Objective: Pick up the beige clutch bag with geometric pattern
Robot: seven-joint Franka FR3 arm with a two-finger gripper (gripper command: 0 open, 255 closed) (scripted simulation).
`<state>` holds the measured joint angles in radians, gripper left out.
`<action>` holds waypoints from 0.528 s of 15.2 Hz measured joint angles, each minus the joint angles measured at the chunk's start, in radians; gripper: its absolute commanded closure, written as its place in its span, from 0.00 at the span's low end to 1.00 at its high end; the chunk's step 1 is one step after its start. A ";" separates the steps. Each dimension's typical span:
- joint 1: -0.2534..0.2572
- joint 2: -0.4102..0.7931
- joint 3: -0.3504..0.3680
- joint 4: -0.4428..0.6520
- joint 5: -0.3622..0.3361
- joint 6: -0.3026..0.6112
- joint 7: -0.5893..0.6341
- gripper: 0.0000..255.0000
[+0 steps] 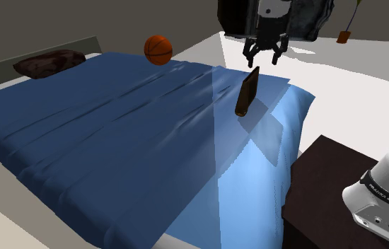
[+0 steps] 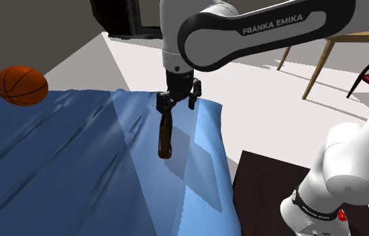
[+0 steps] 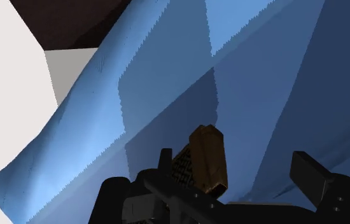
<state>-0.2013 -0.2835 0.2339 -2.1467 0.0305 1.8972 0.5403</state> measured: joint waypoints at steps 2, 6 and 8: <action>-0.022 0.081 0.006 0.043 -0.010 0.026 0.088 0.00; -0.054 0.232 0.002 0.127 -0.028 0.070 0.256 0.00; -0.067 0.304 -0.008 0.177 -0.035 0.083 0.335 0.00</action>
<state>-0.2687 0.0206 0.2261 -1.9700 -0.0046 1.9804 0.8748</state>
